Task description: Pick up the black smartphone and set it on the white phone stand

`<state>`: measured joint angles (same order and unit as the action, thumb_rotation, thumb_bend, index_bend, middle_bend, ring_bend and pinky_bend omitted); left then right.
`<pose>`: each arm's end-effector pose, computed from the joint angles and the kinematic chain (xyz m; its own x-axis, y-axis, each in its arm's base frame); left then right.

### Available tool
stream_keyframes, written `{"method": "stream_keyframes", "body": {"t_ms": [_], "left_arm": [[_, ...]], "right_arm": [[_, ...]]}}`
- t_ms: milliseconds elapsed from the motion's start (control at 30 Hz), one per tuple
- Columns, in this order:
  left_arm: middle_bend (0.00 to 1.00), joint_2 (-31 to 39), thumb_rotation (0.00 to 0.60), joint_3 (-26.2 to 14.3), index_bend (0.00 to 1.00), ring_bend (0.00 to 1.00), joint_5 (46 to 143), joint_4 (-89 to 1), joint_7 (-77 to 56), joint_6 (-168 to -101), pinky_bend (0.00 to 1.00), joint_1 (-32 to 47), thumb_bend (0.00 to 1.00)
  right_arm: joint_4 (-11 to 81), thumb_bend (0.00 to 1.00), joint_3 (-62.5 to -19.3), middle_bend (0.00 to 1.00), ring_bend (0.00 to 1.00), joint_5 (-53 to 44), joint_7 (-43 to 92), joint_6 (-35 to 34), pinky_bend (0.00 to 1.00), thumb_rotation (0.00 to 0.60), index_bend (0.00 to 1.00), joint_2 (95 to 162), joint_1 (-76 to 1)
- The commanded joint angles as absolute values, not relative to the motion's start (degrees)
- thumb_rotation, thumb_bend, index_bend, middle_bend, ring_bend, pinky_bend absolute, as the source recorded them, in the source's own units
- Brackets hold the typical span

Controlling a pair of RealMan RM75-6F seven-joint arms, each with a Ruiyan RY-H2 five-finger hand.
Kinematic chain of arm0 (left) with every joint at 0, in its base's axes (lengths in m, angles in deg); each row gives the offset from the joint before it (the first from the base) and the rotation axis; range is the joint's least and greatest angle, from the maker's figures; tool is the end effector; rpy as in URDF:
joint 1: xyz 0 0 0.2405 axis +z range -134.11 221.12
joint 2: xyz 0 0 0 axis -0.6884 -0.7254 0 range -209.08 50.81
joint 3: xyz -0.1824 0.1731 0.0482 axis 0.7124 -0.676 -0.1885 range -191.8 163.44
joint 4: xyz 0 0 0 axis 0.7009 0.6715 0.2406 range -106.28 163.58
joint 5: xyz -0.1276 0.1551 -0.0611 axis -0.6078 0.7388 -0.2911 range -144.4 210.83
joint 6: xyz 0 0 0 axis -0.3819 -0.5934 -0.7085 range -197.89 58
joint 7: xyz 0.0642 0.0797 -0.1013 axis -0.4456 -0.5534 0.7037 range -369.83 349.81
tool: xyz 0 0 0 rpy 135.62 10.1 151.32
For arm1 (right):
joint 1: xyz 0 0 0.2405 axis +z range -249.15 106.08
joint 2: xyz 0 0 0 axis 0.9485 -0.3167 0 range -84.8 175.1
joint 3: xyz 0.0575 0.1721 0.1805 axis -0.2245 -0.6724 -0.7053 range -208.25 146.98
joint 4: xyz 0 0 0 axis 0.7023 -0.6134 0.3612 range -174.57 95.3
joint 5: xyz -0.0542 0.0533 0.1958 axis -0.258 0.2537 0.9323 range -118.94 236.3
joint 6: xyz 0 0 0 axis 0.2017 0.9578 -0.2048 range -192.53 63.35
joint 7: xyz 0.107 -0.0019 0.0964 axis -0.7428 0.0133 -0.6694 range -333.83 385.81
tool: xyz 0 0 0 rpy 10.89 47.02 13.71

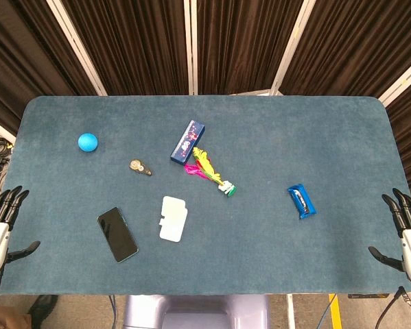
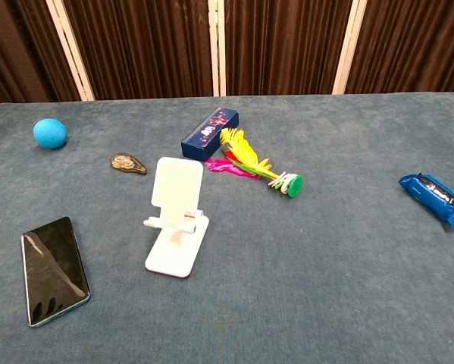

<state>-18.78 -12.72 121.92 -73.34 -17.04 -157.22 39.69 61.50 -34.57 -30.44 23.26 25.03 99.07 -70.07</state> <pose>-0.2790 0.1681 0.1647 0.4175 -0.0032 0.9087 0.9076 -0.0461 -0.4172 -0.2876 -0.1653 0.2093 0.3752 0.0703 0.9243 -0.9256 -0.0245 0.3777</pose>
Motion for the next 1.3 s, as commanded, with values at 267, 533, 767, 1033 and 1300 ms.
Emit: {"method": "stream_keyframes", "body": {"t_ms": [267, 533, 767, 1033, 1300], "left_arm": [[0.00, -18.4, 0.600, -12.9, 0.00, 0.00, 121.8, -72.5, -17.7, -155.1, 0.00, 38.6, 0.00], [0.00, -15.0, 0.600, -14.6, 0.00, 0.00, 128.1, -64.2, -15.8, -142.9, 0.00, 30.1, 0.00], [0.00, -9.9, 0.600, -16.2, 0.02, 0.00, 135.2, -55.8, -16.7, -133.4, 0.00, 21.2, 0.00], [0.00, -7.1, 0.600, -18.8, 0.11, 0.02, 139.4, -51.4, -18.2, -126.1, 0.05, 14.6, 0.00], [0.02, -5.2, 0.600, -20.6, 0.17, 0.06, 140.7, -48.9, -19.2, -122.5, 0.09, 11.1, 0.00]], "right_arm": [[61.6, 0.00, -34.5, 0.00, 0.00, -30.2, 23.2, 24.9, 0.00, 0.600, 0.00, 99.0, -70.1], [61.4, 0.00, -35.1, 0.00, 0.00, -28.6, 23.3, 24.4, 0.00, 0.600, 0.00, 99.0, -69.9], [61.2, 0.00, -35.7, 0.00, 0.00, -26.2, 25.3, 22.5, 0.00, 0.600, 0.00, 99.7, -69.2], [60.8, 0.00, -36.2, 0.00, 0.00, -24.1, 26.8, 21.4, 0.00, 0.600, 0.00, 100.3, -68.8], [60.7, 0.00, -36.3, 0.00, 0.00, -23.3, 27.5, 20.8, 0.00, 0.600, 0.00, 100.6, -68.6]]}}
